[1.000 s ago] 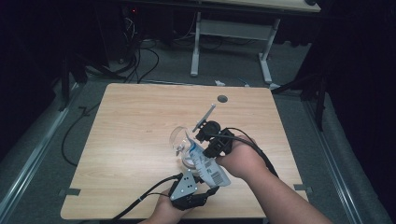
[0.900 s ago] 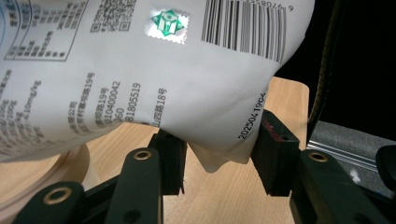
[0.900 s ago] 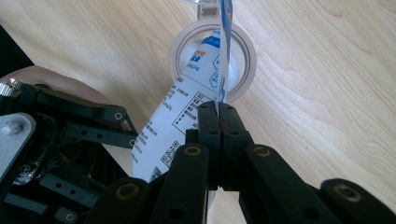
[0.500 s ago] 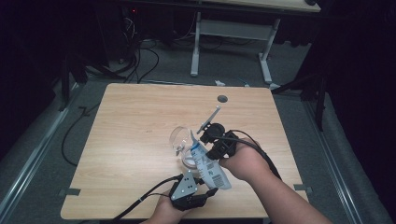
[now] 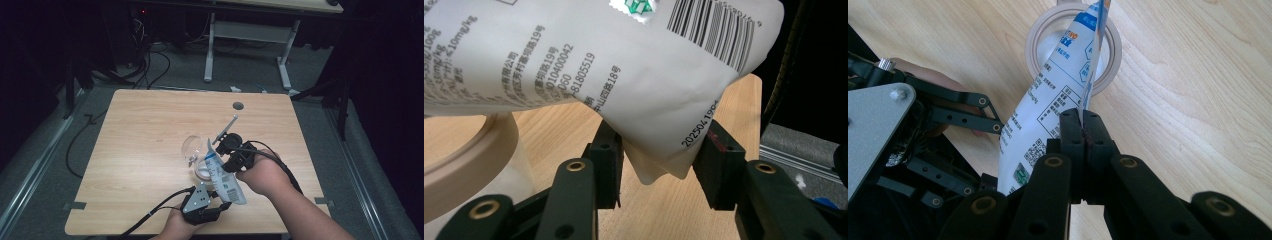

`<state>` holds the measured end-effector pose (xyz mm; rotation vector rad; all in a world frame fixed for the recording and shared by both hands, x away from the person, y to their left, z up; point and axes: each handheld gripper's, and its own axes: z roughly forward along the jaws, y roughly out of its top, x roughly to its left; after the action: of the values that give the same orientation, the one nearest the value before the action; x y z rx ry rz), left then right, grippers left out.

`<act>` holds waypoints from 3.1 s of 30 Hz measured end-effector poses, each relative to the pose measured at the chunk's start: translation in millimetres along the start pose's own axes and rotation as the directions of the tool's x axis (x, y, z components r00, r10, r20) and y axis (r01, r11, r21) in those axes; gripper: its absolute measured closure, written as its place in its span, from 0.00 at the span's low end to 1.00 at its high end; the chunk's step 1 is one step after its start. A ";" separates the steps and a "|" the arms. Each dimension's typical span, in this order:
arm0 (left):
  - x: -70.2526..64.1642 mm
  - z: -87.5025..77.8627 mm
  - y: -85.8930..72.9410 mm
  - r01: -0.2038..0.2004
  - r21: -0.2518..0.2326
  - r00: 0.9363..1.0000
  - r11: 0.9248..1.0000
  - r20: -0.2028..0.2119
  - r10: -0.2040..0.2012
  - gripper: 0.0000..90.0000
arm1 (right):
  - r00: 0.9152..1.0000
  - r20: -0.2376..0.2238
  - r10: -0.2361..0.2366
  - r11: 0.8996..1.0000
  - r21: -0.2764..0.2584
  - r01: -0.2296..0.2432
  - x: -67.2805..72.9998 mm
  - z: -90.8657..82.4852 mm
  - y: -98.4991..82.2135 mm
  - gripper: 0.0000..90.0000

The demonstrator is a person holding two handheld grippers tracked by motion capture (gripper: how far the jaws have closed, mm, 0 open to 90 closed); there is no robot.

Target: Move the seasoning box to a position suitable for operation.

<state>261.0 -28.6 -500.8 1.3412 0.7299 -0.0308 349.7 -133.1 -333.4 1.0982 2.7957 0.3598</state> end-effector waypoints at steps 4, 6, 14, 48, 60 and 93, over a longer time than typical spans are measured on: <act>1.0 0.6 -0.8 -0.002 0.000 1.000 1.000 -0.003 0.002 0.64 | 1.000 -0.003 0.004 1.000 -0.001 -0.004 0.0 -1.1 -1.8 1.00; 1.9 1.2 -1.7 0.000 -0.002 1.000 1.000 -0.007 0.000 0.64 | 1.000 -0.001 0.002 1.000 0.000 -0.002 -0.2 -1.5 -2.4 1.00; 2.9 1.3 -2.1 0.000 0.001 1.000 1.000 -0.009 0.000 0.64 | 1.000 0.003 0.009 1.000 -0.002 -0.009 -0.4 -2.9 -4.2 1.00; 60.2 -81.0 23.0 -0.059 -0.038 0.981 0.998 -0.186 0.051 0.54 | 1.000 0.004 0.011 1.000 -0.023 -0.011 -1.8 -3.0 -5.5 1.00; 94.5 -111.0 48.0 -0.067 -0.135 0.953 0.989 -0.304 0.023 0.54 | 1.000 -0.005 0.010 0.999 -0.032 -0.010 -2.4 -0.8 -8.7 1.00; 93.4 -108.3 40.6 -0.055 -0.112 0.962 0.992 -0.274 0.022 0.54 | 0.995 0.027 0.097 0.995 -0.029 -0.097 -37.3 -7.5 -29.9 1.00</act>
<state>301.2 113.7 -516.4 1.2578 0.9226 0.2296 355.9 -181.2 -333.1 1.2262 2.7116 0.3880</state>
